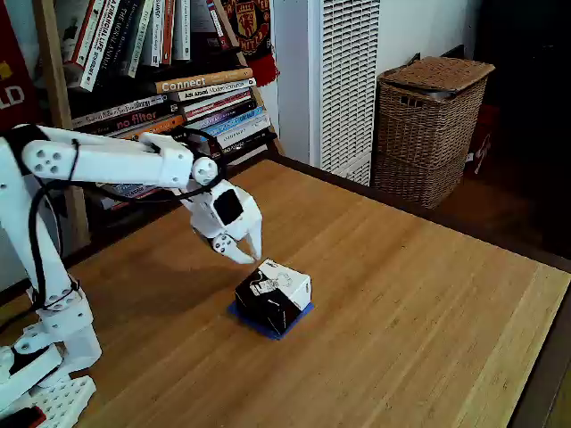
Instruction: Push the box on top of the target
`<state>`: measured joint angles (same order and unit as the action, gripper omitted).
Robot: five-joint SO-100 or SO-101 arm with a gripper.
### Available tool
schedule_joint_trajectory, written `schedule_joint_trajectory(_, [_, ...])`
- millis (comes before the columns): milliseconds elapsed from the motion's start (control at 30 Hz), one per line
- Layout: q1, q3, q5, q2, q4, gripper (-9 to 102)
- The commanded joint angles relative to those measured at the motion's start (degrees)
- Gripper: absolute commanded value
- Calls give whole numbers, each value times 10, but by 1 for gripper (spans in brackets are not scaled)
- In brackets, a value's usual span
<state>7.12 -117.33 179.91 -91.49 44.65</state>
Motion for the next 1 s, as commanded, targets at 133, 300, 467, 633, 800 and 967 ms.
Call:
schedule_joint_trajectory(133, [17, 29, 7, 2, -7, 0])
schedule_joint_trajectory(300, [27, 38, 15, 8, -11, 0])
schedule_joint_trajectory(467, [30, 44, 15, 11, -14, 0])
schedule_joint_trajectory(633, [27, 42, 11, 10, -12, 0])
schedule_joint_trajectory(800, [25, 47, 9, 9, -10, 0])
schedule_joint_trajectory(967, [25, 48, 4, 14, -12, 0])
